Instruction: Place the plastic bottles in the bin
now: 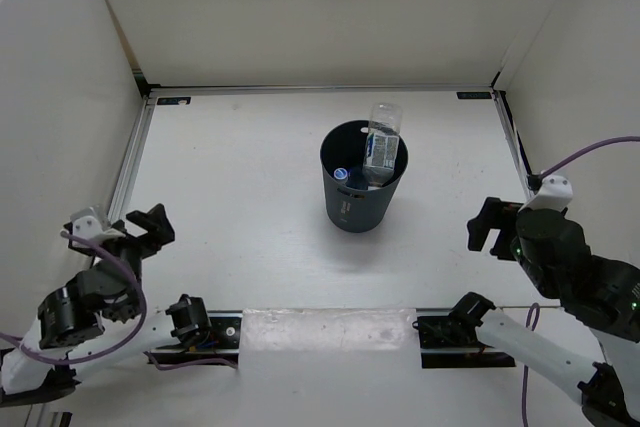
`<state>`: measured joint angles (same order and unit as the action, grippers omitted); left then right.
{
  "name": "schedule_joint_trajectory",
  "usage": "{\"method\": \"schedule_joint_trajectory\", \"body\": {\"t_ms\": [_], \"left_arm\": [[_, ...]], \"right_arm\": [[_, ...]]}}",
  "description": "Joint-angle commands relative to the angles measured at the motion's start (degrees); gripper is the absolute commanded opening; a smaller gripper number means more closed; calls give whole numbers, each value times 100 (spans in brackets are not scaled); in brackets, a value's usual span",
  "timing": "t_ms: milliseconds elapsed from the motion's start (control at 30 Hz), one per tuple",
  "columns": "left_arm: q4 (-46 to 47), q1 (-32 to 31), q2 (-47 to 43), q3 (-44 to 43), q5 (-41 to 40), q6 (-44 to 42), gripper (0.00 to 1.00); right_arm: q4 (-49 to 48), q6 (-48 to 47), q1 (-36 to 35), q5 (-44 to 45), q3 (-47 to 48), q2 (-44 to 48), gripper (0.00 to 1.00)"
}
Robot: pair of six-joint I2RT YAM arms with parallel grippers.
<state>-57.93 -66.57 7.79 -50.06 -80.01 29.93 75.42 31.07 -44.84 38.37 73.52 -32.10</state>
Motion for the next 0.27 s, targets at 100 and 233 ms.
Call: {"method": "schedule_joint_trajectory", "body": {"t_ms": [100,233], "left_arm": [[-613,-50,1265,-214,-313,685,100],[-1623,-58,1804,-442,-542,1540,100]], "right_arm": [[97,-127,212,-101,164,-165,90],[183,-145,362,-102,215,-235,90]]}}
